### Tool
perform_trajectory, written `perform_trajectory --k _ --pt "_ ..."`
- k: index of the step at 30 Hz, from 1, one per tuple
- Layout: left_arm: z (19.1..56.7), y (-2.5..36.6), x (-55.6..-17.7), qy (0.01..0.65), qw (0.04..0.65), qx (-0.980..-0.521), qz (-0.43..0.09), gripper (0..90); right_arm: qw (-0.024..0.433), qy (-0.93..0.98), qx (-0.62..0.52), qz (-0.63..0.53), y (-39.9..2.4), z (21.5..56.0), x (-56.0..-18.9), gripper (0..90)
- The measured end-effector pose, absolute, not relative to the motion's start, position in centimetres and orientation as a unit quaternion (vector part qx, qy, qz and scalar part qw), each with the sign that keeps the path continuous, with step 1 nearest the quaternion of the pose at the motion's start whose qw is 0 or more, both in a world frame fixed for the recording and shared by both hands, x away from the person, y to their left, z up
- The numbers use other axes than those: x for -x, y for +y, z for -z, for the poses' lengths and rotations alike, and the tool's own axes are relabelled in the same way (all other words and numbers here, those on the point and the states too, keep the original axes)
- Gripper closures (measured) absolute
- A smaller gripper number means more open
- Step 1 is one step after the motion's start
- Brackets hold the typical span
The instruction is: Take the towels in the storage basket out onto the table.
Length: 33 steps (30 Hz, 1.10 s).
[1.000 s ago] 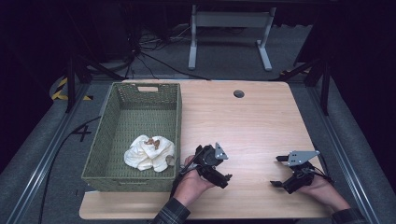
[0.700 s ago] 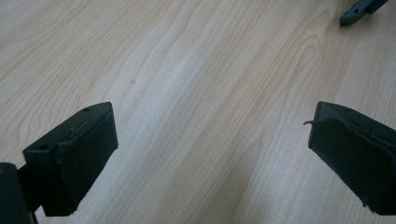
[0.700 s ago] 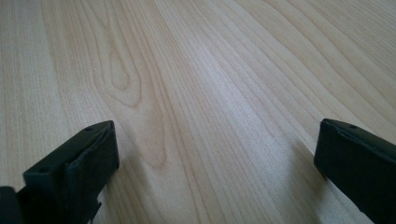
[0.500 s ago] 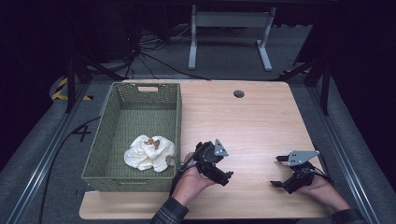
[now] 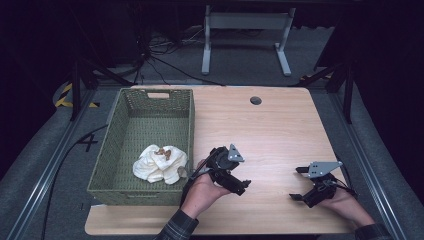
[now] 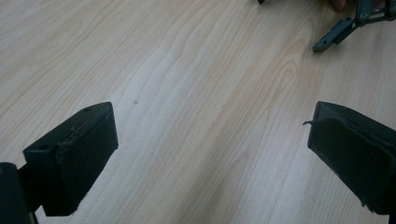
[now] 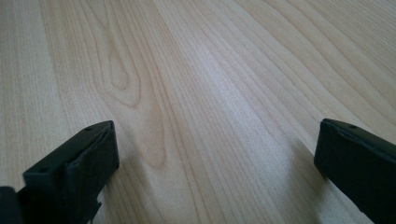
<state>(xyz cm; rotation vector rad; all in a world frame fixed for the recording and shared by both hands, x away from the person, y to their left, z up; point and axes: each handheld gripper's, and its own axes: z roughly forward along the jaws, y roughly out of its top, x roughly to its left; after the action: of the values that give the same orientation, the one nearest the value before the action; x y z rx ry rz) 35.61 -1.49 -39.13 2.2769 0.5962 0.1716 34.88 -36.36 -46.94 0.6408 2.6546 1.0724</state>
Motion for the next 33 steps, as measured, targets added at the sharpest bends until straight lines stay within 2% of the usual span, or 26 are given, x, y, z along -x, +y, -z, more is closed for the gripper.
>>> perform_trajectory --k 23,33 --pt "35.5 0.4 -37.0 0.224 0.400 -0.886 -0.069 3.6 0.103 0.900 -0.217 -0.363 -36.4 46.9 -34.9 0.0" --pt "34.6 2.5 -37.2 0.221 0.401 -0.886 -0.072 4.7 0.103 0.900 -0.217 -0.363 -36.4 46.9 -34.9 0.0"
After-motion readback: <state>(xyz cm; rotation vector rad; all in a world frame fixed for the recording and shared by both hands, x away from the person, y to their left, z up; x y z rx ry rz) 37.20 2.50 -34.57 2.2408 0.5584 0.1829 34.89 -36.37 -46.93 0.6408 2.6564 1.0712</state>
